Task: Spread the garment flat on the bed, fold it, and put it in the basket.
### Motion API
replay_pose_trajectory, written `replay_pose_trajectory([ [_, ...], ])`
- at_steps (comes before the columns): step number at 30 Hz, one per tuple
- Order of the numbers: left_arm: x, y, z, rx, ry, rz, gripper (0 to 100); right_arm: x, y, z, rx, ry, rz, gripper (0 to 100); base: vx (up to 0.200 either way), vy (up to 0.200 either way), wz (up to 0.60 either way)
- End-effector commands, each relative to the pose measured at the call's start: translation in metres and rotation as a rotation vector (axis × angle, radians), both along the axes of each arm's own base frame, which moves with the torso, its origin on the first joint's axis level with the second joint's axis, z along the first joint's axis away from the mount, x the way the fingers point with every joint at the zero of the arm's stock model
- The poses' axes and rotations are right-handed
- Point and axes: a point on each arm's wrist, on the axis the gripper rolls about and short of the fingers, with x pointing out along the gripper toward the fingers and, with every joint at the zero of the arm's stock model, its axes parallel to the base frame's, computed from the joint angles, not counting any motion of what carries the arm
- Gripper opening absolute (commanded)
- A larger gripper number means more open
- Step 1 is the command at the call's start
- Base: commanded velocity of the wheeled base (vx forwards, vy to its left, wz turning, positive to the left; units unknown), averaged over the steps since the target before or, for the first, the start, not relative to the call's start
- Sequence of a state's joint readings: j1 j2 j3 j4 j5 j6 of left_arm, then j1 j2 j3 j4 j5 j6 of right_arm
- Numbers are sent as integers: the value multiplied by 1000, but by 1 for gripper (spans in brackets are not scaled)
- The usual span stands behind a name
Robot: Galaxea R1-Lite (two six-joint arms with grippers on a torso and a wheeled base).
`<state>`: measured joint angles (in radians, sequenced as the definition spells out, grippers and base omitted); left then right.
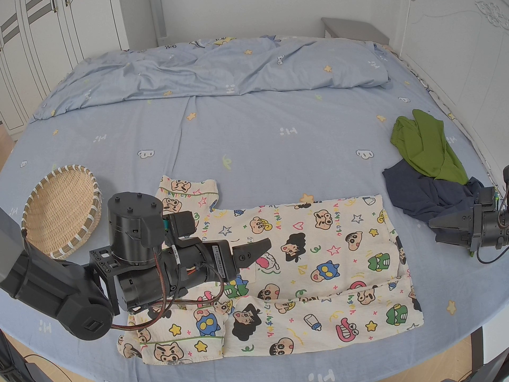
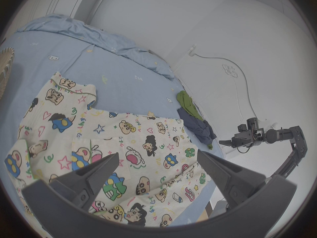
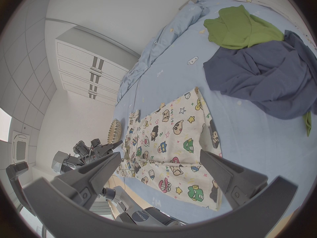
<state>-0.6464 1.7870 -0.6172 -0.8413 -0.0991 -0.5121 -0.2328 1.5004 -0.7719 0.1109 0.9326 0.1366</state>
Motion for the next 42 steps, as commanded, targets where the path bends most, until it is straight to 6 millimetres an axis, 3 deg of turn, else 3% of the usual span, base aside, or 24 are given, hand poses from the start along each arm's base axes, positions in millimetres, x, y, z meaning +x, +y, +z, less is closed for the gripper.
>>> replay_pose_trajectory([
  [1,0,0,1,-2,0,-1,100,0,0,0,0,0,0,100,200,0,0],
  [6,0,-1,0,-6,-3,-2,100,0,0,0,0,-2,1,100,200,0,0],
  [14,-1,0,3,-15,1,0,100,-1,0,0,-4,-5,2,100,0,0,0],
  [15,0,3,11,-54,2,17,100,-1,3,0,-37,-33,18,100,0,0,0],
  [20,30,43,50,-94,-2,85,100,16,19,11,-179,-174,-3,100,0,0,0],
  [22,45,75,72,-113,86,38,100,37,30,7,-205,-196,16,100,0,0,0],
  [23,45,75,72,-113,86,38,100,37,30,7,-205,-196,16,100,0,0,0],
  [24,56,98,86,-135,147,-7,100,49,35,1,-208,-183,32,100,0,0,0],
  [26,67,121,100,-155,155,-36,100,54,37,-3,-210,-176,41,100,0,0,0],
  [27,81,138,99,-160,169,-50,100,59,35,-4,-213,-183,38,100,0,0,0],
  [29,81,138,99,-160,169,-50,100,59,35,-4,-213,-183,38,100,0,0,0],
  [30,109,166,79,-106,175,-43,100,77,32,-11,-212,-187,32,100,0,0,0],
  [32,127,187,50,-35,194,-32,100,86,32,-17,-211,-175,30,100,0,0,0],
  [36,139,197,17,-5,254,-46,100,82,33,-24,-209,-148,37,100,0,0,0],
  [42,142,194,3,-26,288,-88,100,80,29,-23,-204,-150,29,100,0,0,0],
])
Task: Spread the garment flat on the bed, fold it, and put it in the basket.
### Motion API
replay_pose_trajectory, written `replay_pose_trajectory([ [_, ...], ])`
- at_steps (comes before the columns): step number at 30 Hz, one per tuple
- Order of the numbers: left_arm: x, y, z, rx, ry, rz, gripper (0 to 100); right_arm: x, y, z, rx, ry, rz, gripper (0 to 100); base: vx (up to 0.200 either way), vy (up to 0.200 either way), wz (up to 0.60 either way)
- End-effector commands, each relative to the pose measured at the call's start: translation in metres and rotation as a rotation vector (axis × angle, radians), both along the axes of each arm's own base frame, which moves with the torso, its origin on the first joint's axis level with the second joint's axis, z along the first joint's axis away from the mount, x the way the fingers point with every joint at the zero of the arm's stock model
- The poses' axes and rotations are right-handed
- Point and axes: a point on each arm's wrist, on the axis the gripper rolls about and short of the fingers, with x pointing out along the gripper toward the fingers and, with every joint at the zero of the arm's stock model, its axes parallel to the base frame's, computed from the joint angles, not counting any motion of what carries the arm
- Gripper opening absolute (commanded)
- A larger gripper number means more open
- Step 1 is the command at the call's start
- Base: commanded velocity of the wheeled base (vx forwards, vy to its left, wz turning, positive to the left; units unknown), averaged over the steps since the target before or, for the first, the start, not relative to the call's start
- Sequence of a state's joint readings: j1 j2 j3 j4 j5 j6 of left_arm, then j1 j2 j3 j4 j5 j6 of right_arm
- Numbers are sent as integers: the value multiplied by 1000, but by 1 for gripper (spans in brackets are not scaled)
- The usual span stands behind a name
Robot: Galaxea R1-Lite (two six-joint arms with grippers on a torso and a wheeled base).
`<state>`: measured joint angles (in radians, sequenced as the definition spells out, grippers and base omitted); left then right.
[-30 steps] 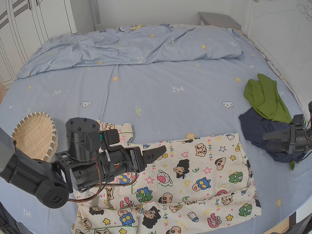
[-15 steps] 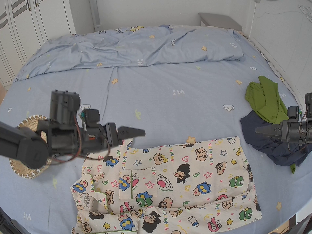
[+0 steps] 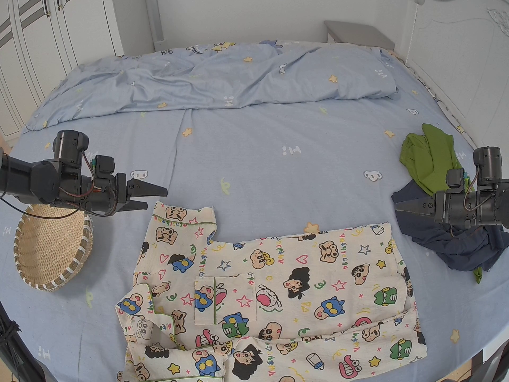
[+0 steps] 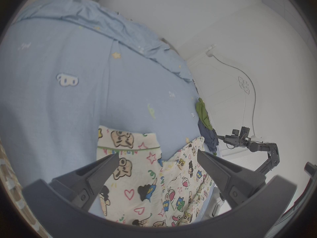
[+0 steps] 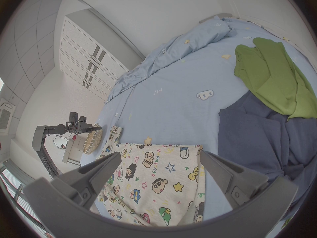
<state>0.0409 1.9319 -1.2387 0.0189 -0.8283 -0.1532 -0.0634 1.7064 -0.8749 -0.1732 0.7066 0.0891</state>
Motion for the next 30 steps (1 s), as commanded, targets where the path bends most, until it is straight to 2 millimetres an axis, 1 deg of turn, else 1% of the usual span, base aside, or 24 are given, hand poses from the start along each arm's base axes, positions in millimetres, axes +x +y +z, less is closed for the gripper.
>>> replay_pose_trajectory([
  [1,18,14,-34,-11,84,16,100,8,-1,-12,3,34,-1,100,0,0,0],
  [5,15,18,-51,11,94,-13,100,9,0,-12,4,34,2,100,0,0,0],
  [7,12,19,-56,18,83,-37,100,9,0,-12,3,34,0,100,0,0,0],
  [8,10,23,-58,22,75,-49,100,9,0,-12,5,35,1,100,0,0,0],
  [16,2,34,-69,24,87,-41,100,10,0,-12,4,35,-1,100,0,0,0],
  [23,2,31,-71,26,95,-49,100,9,0,-12,3,35,0,100,0,0,0],
  [25,4,30,-76,26,109,-51,100,9,1,-12,2,35,0,100,0,0,0],
  [30,4,25,-79,27,115,-63,100,9,1,-12,2,36,1,100,0,0,0],
])
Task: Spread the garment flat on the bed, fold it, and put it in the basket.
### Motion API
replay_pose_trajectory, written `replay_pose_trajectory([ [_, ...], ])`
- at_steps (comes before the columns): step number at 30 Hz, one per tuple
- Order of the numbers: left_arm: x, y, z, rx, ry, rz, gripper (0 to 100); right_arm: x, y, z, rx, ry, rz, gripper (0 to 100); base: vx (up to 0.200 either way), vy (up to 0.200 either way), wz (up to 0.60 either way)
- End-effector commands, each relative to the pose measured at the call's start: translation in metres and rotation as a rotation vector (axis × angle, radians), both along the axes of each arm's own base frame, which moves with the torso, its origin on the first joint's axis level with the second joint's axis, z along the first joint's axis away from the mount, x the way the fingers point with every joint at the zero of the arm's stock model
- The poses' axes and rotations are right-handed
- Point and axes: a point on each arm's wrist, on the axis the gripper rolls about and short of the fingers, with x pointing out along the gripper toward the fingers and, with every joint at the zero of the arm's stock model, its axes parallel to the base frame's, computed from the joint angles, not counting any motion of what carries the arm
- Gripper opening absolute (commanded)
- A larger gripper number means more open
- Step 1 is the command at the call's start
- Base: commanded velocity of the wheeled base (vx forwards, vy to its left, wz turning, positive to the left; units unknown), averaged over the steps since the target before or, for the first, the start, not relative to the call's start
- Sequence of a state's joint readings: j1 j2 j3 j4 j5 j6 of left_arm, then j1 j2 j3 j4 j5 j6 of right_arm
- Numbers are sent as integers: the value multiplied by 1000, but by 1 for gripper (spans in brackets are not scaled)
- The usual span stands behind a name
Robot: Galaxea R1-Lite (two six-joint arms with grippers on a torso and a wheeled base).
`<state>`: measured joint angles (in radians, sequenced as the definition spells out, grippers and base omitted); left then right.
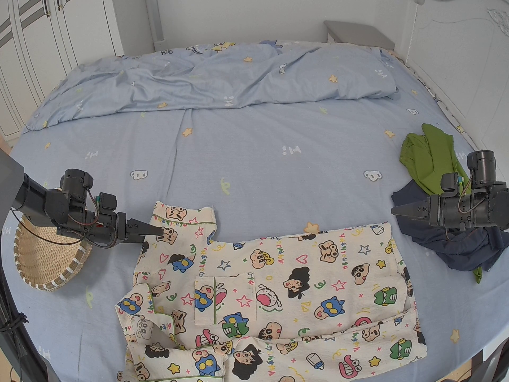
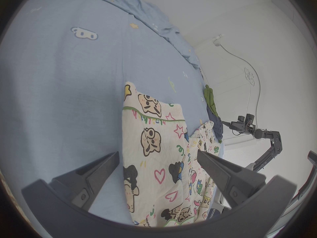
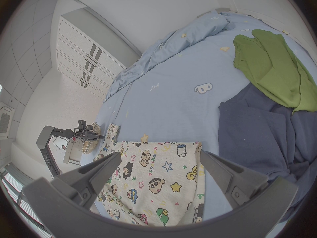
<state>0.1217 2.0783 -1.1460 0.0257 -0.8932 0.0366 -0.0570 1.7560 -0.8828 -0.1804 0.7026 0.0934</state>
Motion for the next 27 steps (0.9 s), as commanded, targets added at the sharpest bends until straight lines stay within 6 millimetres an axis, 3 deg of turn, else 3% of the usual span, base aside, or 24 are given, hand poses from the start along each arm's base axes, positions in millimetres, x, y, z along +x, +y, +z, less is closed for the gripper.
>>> replay_pose_trajectory([
  [1,1,-4,-5,0,13,-10,100,0,0,0,0,-1,0,100,0,0,0],
  [6,2,-4,-8,1,20,-13,100,0,1,-1,-1,2,1,100,0,0,0],
  [7,2,-4,-8,2,18,-15,0,0,1,0,-1,1,1,100,0,0,0],
  [19,-1,-1,-8,5,14,-11,0,5,-3,-4,-3,10,-14,100,0,0,0],
  [27,0,1,-5,2,4,-8,0,30,-6,-36,-21,68,-31,100,0,0,0],
])
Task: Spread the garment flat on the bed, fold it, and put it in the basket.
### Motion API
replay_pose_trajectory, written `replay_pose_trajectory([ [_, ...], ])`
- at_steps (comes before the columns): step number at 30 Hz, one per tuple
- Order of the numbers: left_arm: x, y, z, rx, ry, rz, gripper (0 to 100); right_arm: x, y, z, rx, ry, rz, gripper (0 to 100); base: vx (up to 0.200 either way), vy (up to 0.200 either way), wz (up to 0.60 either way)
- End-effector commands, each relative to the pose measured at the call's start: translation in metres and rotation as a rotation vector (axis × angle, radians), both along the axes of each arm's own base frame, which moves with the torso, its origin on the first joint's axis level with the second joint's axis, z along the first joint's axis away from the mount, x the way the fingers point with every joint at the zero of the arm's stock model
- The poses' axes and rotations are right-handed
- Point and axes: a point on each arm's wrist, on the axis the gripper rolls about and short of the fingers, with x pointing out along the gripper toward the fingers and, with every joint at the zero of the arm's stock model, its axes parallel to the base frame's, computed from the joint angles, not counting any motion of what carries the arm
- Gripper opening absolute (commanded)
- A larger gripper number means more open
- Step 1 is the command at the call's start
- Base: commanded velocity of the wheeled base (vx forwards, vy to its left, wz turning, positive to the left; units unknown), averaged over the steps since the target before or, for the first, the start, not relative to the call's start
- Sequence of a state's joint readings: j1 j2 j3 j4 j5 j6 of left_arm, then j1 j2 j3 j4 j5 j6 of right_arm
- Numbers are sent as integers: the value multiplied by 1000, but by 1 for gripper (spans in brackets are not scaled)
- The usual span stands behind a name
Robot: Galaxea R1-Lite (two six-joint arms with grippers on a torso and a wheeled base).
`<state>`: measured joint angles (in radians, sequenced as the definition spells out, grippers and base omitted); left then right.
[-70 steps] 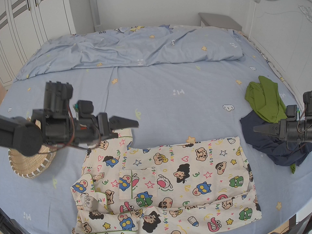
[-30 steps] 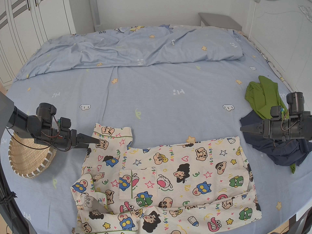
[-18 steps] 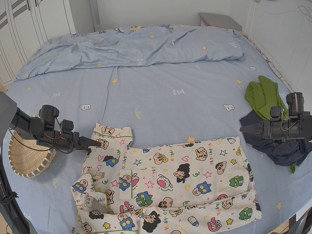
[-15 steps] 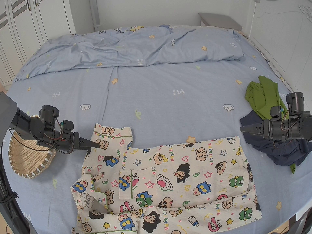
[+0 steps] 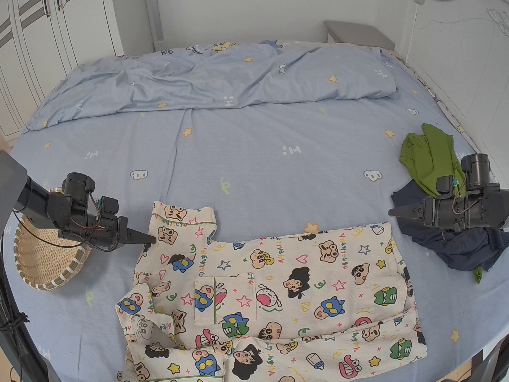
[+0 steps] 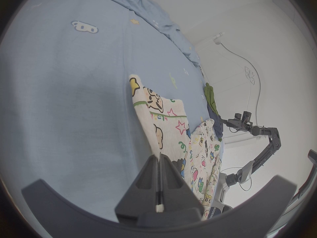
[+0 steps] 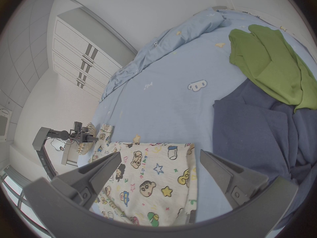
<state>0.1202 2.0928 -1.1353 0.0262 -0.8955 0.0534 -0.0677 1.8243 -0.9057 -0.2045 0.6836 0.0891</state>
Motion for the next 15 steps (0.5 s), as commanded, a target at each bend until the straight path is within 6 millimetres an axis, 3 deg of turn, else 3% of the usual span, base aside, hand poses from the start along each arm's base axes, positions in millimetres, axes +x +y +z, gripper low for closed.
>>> replay_pose_trajectory([
  [1,1,2,3,-1,-10,4,0,18,-3,-27,-7,56,-12,100,0,0,0],
  [9,2,-1,1,-4,-2,-3,0,31,-3,-56,-6,13,-1,100,0,0,0],
  [15,0,-2,2,-4,-4,-5,0,38,-1,-53,3,-52,2,100,0,0,0],
])
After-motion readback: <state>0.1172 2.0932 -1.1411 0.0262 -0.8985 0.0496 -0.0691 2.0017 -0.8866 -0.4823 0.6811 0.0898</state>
